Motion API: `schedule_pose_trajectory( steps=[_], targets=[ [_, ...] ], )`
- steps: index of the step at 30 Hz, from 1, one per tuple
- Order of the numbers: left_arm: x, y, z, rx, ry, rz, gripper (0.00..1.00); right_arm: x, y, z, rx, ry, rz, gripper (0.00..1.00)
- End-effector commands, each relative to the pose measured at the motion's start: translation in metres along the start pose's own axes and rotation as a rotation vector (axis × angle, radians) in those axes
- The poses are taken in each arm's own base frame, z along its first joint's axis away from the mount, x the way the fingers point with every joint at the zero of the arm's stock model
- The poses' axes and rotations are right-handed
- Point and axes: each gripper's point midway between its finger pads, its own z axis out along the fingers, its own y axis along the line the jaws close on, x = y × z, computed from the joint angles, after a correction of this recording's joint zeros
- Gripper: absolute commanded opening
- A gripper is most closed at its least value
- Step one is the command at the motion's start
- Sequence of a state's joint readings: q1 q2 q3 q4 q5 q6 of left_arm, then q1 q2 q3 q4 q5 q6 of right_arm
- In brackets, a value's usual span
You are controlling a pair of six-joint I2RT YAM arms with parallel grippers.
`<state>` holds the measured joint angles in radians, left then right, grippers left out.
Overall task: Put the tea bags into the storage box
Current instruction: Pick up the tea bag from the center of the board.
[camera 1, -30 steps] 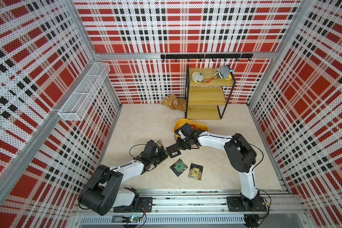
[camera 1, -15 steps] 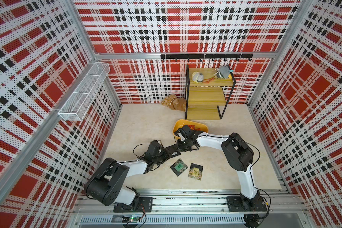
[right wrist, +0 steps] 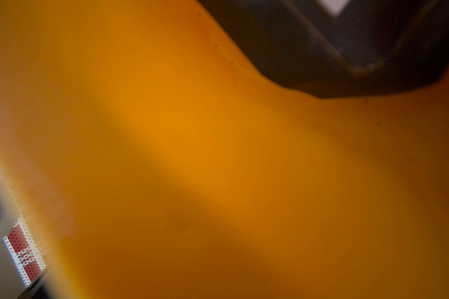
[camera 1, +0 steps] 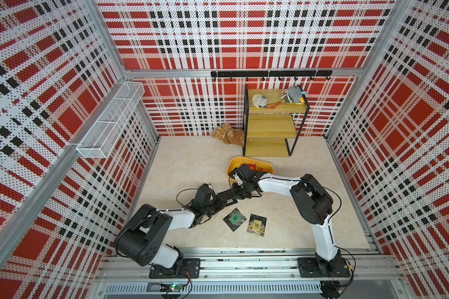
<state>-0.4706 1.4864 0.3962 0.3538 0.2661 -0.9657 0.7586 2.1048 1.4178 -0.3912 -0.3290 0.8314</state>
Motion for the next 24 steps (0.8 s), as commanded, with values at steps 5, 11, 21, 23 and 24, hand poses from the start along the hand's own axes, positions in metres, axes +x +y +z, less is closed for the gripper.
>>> schedule_pose_trajectory(
  steps=[5, 11, 21, 23, 24],
  targets=[
    [0.003, -0.002, 0.003, -0.004, 0.011, 0.006, 0.27, 0.019, -0.018, 0.016, 0.06, 0.07, 0.007, 0.0],
    [0.004, -0.001, 0.005, -0.007, 0.021, 0.006, 0.11, 0.015, -0.015, 0.009, 0.059, 0.05, -0.004, 0.0],
    [0.001, -0.009, -0.001, 0.0, 0.013, 0.019, 0.0, -0.008, 0.02, -0.025, 0.013, -0.026, -0.042, 0.54],
    [0.0, -0.013, -0.006, -0.006, 0.011, 0.03, 0.0, -0.014, 0.028, -0.036, 0.007, -0.05, -0.048, 0.58],
    [-0.002, -0.016, -0.01, -0.006, 0.005, 0.034, 0.0, -0.018, 0.032, -0.043, 0.005, -0.068, -0.052, 0.59]
  ],
)
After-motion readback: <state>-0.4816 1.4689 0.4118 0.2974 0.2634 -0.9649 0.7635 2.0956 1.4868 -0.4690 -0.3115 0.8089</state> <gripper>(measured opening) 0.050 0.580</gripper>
